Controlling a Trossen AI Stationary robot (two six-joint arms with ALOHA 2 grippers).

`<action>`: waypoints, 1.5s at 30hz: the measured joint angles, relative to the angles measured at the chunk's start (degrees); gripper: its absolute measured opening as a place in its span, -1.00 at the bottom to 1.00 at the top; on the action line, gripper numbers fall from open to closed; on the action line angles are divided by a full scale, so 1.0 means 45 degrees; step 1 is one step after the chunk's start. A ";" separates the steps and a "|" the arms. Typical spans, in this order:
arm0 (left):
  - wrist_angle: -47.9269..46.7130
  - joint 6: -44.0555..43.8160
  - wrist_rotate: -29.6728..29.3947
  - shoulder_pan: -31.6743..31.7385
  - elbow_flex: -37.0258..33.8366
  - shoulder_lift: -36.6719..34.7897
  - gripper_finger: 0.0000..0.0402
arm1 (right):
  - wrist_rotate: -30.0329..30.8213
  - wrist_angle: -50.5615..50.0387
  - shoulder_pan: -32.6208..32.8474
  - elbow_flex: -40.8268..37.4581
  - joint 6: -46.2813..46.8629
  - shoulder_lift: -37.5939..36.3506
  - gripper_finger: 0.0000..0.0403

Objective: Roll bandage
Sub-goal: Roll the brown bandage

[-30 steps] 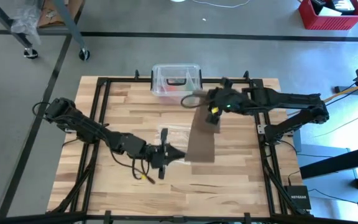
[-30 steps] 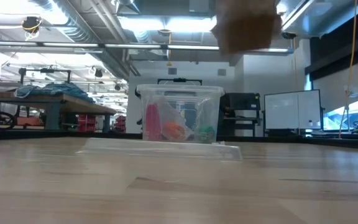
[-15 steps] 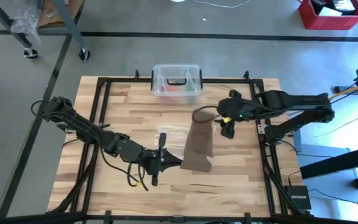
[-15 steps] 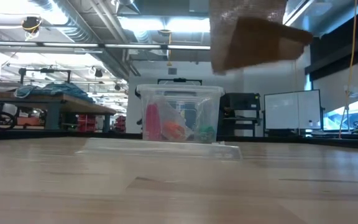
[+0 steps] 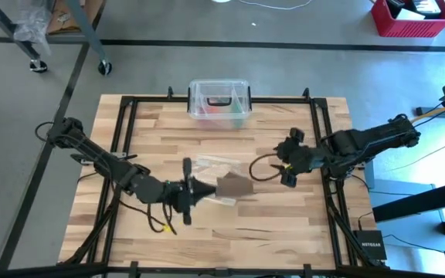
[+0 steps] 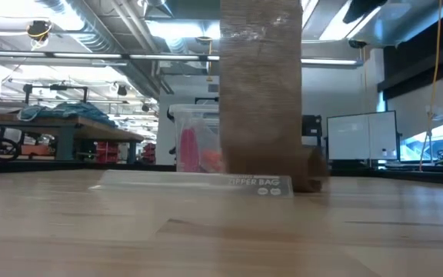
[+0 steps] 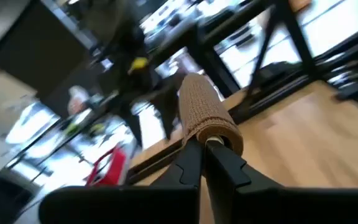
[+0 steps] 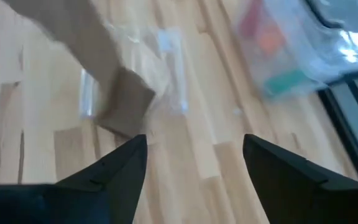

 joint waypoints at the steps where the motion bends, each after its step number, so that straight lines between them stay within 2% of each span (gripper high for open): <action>1: 0.0167 0.0000 0.0427 0.0024 -0.0009 0.0042 -1.00 | -0.0012 0.0742 0.0238 -0.0473 -0.0052 -0.0113 0.33; 4: 0.0503 -0.0405 0.2348 0.0500 -0.0022 0.0105 -1.00 | -0.0078 0.2847 0.1191 -0.1560 -0.0479 -0.0424 0.30; 6: 0.0481 -0.0942 0.3118 0.0848 -0.0019 0.0108 -1.00 | 0.0260 0.4099 0.1834 -0.2184 -0.0770 -0.0641 0.27; 9: 0.0455 -0.1674 0.3186 0.1413 -0.0029 0.0137 -1.00 | 0.1169 0.6333 0.2669 -0.3377 -0.1126 -0.0922 0.23; 13: 0.1549 -0.1872 0.2921 0.2018 -0.0029 0.0053 -1.00 | 0.1861 0.9002 0.3554 -0.5274 -0.1171 -0.1141 0.19; 17: 0.2544 -0.1993 0.2902 0.2319 -0.0029 0.0052 -1.00 | 0.3457 1.2106 0.4163 -0.6948 -0.1563 -0.1141 0.13; 21: 0.2550 -0.2261 0.2531 0.2205 -0.0029 0.0052 -1.00 | 0.3626 1.5365 0.4256 -0.8094 -0.2662 -0.1107 0.09; 24: 0.2796 -0.2005 0.1343 0.1823 -0.0029 0.0013 -1.00 | 0.3793 1.5830 0.4095 -0.8164 -0.3006 -0.1112 0.08; 26: 0.3166 -0.1478 0.0991 0.1544 -0.0029 -0.0074 -1.00 | 0.3951 1.5961 0.3863 -0.8046 -0.3337 -0.1107 0.07; 31: 0.3368 -0.0236 0.0793 0.0947 -0.0024 -0.0123 -1.00 | 0.3687 1.6352 0.3156 -0.7765 -0.4246 -0.1115 0.07; 36: 0.3340 0.0077 0.0482 0.0869 -0.0029 -0.0142 -1.00 | 0.1745 1.6467 0.2257 -0.7745 -0.4167 -0.0885 0.07; 45: 0.3313 0.0363 0.0764 0.0728 -0.0029 -0.0158 -1.00 | 0.1558 1.6323 0.1983 -0.7745 -0.4115 -0.0450 0.07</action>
